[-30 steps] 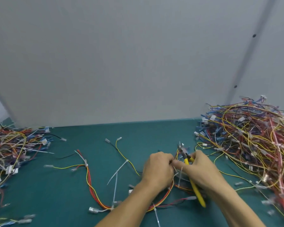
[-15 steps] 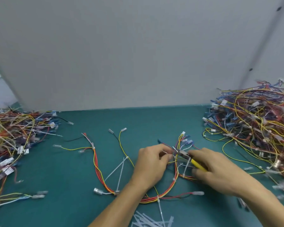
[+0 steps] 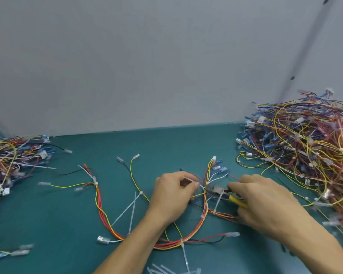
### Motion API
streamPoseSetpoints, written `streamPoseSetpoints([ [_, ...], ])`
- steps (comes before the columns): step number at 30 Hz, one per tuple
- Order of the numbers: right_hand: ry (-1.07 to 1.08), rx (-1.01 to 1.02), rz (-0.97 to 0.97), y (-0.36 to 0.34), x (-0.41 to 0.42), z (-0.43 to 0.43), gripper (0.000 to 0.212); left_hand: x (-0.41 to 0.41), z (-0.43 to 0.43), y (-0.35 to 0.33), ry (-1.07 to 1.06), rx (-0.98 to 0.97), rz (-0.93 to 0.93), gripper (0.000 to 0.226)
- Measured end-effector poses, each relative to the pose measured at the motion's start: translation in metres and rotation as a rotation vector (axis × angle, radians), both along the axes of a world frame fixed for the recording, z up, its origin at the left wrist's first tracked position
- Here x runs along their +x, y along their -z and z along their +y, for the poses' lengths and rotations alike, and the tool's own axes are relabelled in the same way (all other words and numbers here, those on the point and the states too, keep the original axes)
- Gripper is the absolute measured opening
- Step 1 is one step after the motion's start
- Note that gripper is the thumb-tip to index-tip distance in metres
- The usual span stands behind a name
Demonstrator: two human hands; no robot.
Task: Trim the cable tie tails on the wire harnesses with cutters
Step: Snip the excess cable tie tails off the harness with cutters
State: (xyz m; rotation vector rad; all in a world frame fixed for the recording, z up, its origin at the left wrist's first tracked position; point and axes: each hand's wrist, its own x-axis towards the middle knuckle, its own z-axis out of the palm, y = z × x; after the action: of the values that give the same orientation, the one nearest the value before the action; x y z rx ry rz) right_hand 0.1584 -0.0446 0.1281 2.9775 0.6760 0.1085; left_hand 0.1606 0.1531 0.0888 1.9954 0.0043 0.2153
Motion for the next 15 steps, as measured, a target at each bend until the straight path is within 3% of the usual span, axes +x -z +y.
streamPoseSetpoints([
  [6, 0.006, 0.001, 0.039, 0.0009, -0.0005, 0.0024, 0.009, -0.0025, -0.0018, -0.0051, 0.018, -0.095, 0.033, 0.027],
  [15, 0.015, -0.058, -0.016, -0.0022, -0.0023, 0.0060, 0.019, -0.0020, -0.0022, -0.0056, 0.023, -0.131, 0.059, 0.022],
])
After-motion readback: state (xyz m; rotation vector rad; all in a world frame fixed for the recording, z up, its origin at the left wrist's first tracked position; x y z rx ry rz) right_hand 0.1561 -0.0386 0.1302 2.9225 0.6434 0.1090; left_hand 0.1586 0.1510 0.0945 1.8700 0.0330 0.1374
